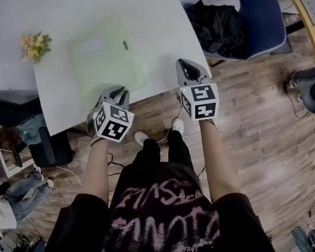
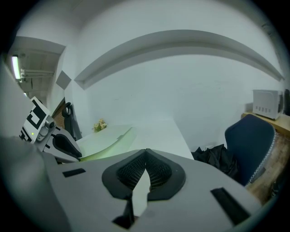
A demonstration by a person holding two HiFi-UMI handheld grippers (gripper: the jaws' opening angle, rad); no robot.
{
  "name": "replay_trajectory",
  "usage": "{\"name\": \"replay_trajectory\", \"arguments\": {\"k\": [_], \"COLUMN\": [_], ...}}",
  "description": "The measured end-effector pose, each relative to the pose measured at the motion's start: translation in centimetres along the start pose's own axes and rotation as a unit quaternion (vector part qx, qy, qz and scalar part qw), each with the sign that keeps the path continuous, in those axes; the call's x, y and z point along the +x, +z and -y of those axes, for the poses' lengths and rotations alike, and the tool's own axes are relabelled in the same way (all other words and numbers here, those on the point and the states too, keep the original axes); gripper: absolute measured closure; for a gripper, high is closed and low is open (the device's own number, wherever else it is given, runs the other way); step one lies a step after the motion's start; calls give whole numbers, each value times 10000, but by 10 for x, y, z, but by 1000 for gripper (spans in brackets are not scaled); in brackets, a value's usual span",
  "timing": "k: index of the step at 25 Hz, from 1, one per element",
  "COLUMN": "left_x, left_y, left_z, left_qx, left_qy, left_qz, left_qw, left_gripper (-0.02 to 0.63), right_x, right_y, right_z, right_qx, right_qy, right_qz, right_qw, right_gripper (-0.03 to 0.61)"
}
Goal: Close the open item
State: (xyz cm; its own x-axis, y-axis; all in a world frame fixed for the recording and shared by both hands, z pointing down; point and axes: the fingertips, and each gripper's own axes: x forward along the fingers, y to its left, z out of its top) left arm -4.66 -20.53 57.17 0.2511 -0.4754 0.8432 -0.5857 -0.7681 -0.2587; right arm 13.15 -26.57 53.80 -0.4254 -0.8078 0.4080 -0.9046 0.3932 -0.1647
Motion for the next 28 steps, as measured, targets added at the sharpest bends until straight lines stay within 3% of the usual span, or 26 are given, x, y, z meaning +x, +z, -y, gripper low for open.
{"name": "replay_trajectory", "arguments": {"k": [10,13,16,18,28], "left_x": [10,12,9,8,17], "left_y": [-3,-4,-6,-6,8], "left_z": [5,2,-7,-10,-26], "left_qx": [119,-586,-1593,-1807,-1630], "left_qy": [-526,-796,-1008,-1089,-1146], "left_qz": [-365,-223,31,117,113], "left_qw": [9979,9949,9821,9774,9799], "left_gripper": [550,548,569,577,609], "right_x": [-4,-6,-6,-6,-1], "right_y": [-9,-6,-3,-4,-12], "right_z": [3,5,8,9,5], "right_qx": [36,35,40,31,-9], "right_qy": [-83,-123,-148,-150,-98], "right_qz": [-70,-41,-30,-45,-182], "right_qw": [9999,9999,9999,9999,9998], "right_gripper": [568,569,568,569,568]}}
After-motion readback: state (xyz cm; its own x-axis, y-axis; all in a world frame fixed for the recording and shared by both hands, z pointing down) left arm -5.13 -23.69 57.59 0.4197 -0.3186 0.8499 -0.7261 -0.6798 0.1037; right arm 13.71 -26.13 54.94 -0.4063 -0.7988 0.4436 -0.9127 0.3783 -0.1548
